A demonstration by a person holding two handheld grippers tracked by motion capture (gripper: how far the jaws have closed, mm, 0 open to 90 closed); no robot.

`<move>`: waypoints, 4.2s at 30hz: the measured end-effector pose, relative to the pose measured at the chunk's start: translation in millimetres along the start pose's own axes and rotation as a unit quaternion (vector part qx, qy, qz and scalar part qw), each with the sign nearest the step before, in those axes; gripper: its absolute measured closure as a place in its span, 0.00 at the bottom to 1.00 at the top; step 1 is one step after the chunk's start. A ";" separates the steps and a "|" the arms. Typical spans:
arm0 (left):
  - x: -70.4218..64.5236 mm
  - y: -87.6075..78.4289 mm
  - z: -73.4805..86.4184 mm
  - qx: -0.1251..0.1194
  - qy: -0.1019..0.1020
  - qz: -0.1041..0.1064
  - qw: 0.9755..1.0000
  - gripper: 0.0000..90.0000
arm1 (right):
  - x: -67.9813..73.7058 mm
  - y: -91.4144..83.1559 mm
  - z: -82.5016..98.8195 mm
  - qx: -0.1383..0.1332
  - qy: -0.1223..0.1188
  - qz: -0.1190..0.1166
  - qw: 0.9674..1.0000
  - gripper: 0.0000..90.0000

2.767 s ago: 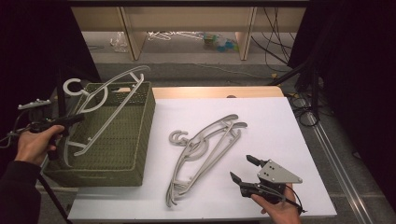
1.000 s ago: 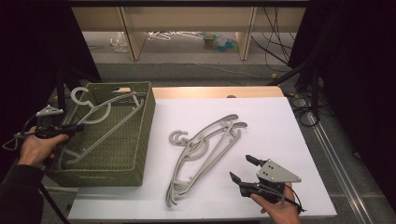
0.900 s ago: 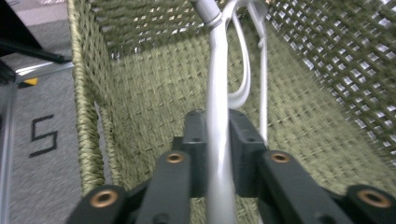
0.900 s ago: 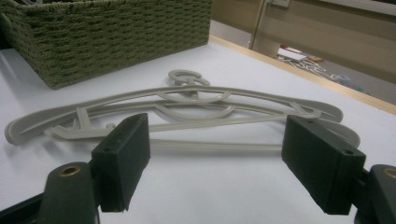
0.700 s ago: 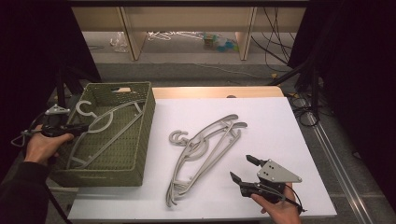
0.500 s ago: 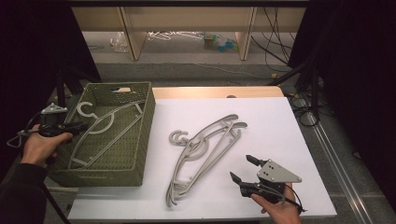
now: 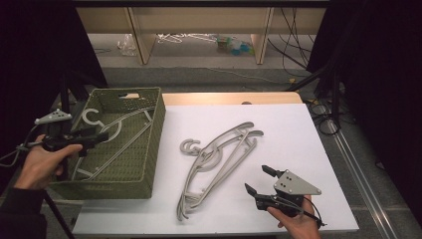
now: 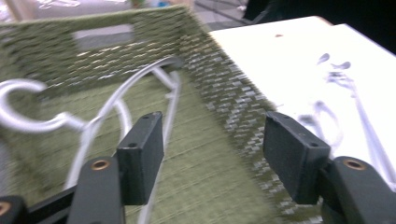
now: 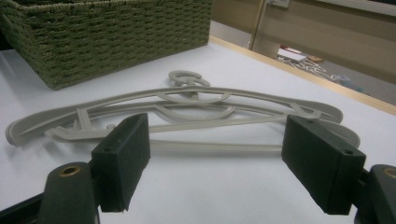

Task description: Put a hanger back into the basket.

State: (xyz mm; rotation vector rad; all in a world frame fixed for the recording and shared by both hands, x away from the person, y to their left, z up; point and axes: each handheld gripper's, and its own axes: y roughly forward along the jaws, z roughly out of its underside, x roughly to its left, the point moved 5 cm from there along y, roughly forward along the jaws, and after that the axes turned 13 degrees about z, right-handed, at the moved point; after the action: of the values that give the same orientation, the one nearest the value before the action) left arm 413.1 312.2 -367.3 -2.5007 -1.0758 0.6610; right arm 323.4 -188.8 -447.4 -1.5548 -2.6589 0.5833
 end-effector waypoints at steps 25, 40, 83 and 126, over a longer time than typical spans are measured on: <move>-84.8 49.1 -4.9 -0.022 0.046 0.085 0.995 0.29 | -2.5 -2.7 -1.3 -0.006 0.006 0.003 1.000 0.26; -134.5 86.8 1.8 -0.004 0.064 0.120 0.991 0.25 | -5.5 -2.7 0.5 -0.008 0.013 -0.002 1.000 0.21; -158.7 179.1 41.7 0.119 0.082 0.101 0.984 0.35 | -3.4 1.2 -2.5 -0.013 0.008 -0.004 1.000 0.19; -126.0 238.9 80.5 0.281 0.032 0.080 0.956 0.76 | 2.8 3.6 -5.5 -0.013 -0.003 -0.017 1.000 0.21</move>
State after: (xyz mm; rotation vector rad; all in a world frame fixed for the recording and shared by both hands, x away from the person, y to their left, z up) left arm 433.9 71.4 -512.2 -2.0999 -0.5581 0.7935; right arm 326.1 -183.2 -444.0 -1.5149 -2.7025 0.5546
